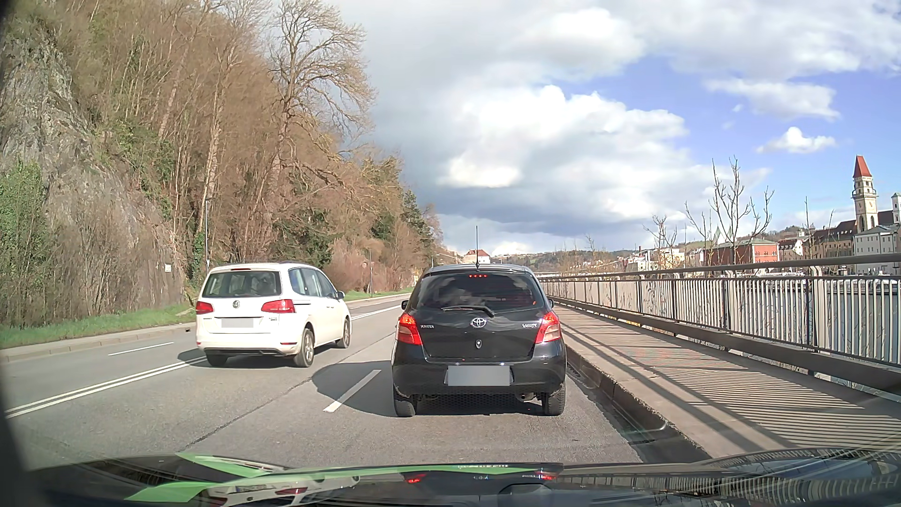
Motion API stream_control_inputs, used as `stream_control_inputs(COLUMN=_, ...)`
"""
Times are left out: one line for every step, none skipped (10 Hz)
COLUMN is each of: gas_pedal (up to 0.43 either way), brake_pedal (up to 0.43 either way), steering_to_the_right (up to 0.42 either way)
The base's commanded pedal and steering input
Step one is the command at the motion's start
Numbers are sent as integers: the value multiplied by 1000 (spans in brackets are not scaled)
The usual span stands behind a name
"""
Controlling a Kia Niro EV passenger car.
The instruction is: Follow the waypoints while adhering to traffic rules and regulations
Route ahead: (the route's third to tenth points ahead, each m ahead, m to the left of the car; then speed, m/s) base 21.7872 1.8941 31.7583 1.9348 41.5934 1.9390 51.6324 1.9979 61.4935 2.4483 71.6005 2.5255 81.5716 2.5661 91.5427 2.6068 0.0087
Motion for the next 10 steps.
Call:
stream_control_inputs(gas_pedal=0, brake_pedal=378, steering_to_the_right=-4)
stream_control_inputs(gas_pedal=0, brake_pedal=378, steering_to_the_right=-3)
stream_control_inputs(gas_pedal=0, brake_pedal=378, steering_to_the_right=-4)
stream_control_inputs(gas_pedal=0, brake_pedal=378, steering_to_the_right=-4)
stream_control_inputs(gas_pedal=0, brake_pedal=378, steering_to_the_right=-3)
stream_control_inputs(gas_pedal=0, brake_pedal=378, steering_to_the_right=-3)
stream_control_inputs(gas_pedal=0, brake_pedal=378, steering_to_the_right=-4)
stream_control_inputs(gas_pedal=0, brake_pedal=378, steering_to_the_right=-4)
stream_control_inputs(gas_pedal=0, brake_pedal=372, steering_to_the_right=-4)
stream_control_inputs(gas_pedal=0, brake_pedal=378, steering_to_the_right=-4)
